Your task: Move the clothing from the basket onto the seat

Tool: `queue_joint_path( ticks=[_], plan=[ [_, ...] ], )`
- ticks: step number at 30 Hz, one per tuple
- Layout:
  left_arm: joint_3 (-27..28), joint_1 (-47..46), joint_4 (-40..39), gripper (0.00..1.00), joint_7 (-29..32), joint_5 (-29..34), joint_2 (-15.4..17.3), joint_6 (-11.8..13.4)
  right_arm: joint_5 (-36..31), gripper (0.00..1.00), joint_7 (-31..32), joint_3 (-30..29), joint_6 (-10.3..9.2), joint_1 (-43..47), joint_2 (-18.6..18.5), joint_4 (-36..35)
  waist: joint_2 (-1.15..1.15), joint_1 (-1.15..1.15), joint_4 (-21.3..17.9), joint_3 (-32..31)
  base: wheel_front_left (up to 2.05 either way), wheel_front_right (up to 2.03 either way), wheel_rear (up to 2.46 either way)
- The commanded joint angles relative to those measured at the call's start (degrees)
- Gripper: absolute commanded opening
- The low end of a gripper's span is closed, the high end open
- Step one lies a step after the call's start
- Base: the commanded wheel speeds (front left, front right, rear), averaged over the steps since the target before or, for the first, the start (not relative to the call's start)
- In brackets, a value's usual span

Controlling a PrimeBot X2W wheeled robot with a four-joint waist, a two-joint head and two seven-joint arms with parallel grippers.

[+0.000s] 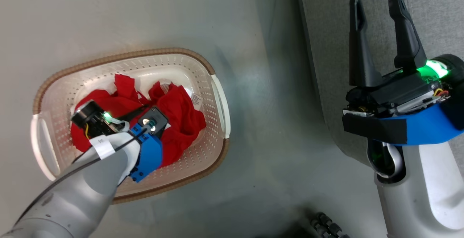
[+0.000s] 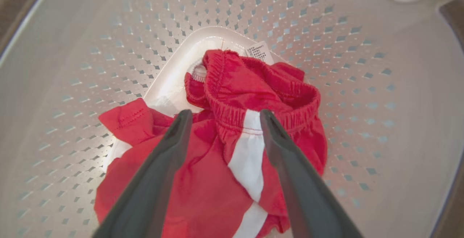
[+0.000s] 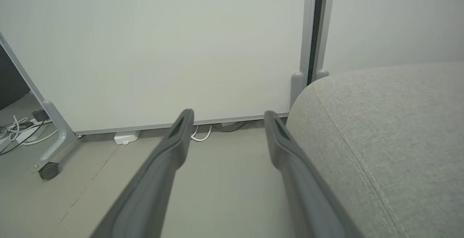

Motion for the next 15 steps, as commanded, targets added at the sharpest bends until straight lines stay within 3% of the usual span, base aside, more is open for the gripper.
queue_joint_path(
  ticks=[1, 15],
  plan=[
    [-1.61, -1.65, -0.60, 1.00, 1.13, -2.07, 1.04, 0.00, 0.62, 1.00, -0.20, -0.02, 0.11, -1.19, -0.06, -0.73, 0.00, -0.01, -1.25, 2.67, 0.00, 0.00, 0.00],
    [-5.34, -4.40, -5.38, 1.00, 12.56, -10.29, 3.96, -0.01, 0.35, 1.00, -0.20, -0.62, 0.11, -1.42, -0.07, -2.91, 0.00, -0.01, -2.07, 8.83, 0.00, 0.00, 0.00]
  ],
)
